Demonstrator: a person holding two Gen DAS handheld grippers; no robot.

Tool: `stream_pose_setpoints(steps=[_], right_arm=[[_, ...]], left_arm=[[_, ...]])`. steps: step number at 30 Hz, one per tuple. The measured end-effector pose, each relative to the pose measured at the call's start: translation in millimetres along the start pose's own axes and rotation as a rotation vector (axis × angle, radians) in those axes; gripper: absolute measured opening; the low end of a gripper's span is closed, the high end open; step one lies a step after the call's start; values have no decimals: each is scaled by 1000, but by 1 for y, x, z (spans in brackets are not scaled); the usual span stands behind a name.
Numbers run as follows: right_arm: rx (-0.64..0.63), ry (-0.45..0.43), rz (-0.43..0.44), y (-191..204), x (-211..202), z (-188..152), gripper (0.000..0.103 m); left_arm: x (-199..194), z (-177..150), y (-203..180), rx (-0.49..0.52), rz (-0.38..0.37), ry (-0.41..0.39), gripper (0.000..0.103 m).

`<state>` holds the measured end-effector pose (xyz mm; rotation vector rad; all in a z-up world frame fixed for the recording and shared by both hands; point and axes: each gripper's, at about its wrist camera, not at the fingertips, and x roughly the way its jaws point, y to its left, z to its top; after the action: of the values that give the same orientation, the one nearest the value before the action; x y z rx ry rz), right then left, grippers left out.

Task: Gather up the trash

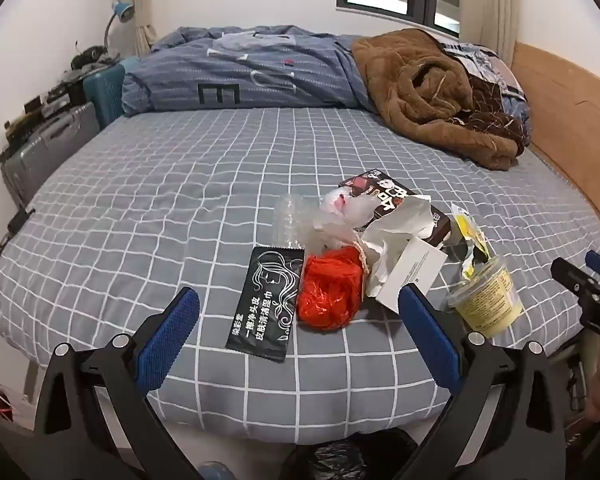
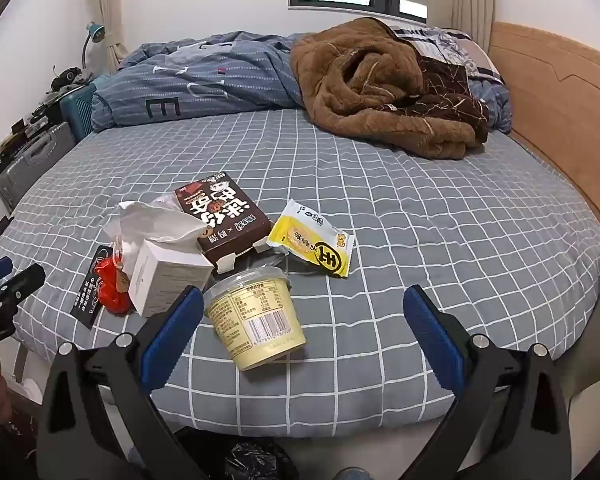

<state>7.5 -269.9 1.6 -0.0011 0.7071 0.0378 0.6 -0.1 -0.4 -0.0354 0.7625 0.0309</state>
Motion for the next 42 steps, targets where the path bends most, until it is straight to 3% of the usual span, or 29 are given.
stream_pose_setpoints(steps=[10, 20, 42], right_arm=[[-2, -1, 7, -1, -5, 1, 96], [-15, -5, 11, 8, -6, 2, 96], [-3, 11, 18, 8, 4, 2, 96]], left_arm=[[-5, -3, 0, 13, -1, -29, 97], [-2, -2, 2, 21, 32, -19, 97], [10, -3, 10, -8, 30, 5, 97]])
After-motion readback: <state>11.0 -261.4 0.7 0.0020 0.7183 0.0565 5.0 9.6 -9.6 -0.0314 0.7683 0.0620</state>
